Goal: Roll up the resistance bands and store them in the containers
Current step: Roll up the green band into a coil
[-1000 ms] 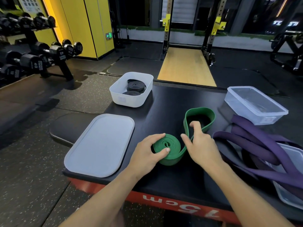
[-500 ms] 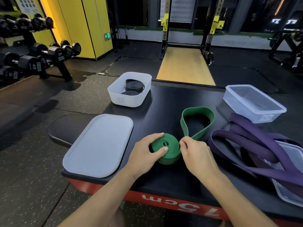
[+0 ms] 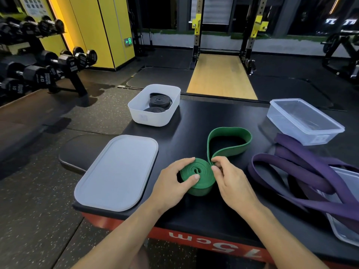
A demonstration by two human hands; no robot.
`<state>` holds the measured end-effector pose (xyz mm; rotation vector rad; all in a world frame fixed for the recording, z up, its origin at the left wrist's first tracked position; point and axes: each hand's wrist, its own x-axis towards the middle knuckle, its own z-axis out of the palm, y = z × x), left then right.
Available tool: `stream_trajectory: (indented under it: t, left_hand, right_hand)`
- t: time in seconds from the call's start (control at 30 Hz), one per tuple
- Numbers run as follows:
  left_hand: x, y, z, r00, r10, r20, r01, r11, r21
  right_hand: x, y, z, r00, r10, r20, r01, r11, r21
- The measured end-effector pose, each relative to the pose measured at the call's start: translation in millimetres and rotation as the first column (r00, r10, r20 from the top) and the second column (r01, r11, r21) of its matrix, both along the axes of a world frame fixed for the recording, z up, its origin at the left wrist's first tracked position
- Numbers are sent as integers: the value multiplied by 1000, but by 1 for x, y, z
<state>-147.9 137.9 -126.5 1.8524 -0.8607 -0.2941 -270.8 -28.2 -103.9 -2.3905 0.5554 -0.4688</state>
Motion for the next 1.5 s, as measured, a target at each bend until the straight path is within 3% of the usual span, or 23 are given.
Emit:
stream_trajectory:
  t: [0.2, 0.4, 0.47, 0.77, 1.03, 1.4, 1.5]
  left_hand:
    - [1, 0, -1, 1000, -7, -4, 7, 1000, 4]
    - [0, 0, 0, 1000, -8, 13, 8, 1000, 18]
    - [-1, 0, -1, 999, 6, 45, -8, 1000, 28]
    - [-1, 2, 0, 1000, -17, 20, 16, 998, 53]
    - [5, 3, -1, 992, -29, -124, 21, 997, -68]
    - [5, 3, -5, 996, -6, -94, -5, 993, -121]
    - [3, 4, -4, 999, 12, -32, -15, 996, -89]
  right_hand:
    - [-10, -2, -4, 999, 42, 8, -42, 998, 44]
    - [-20, -12, -19, 981, 129, -146, -118, 990, 77]
    - [-14, -12, -20, 979, 144, -143, -139, 989, 44]
    - [-4, -11, -14, 988, 137, -64, -125, 979, 162]
    - [0, -7, -9, 978, 172, -116, -159, 981, 115]
    - [1, -9, -11, 987, 103, -120, -90, 989, 116]
    - [2, -6, -3, 988, 108, -109, -105, 994, 39]
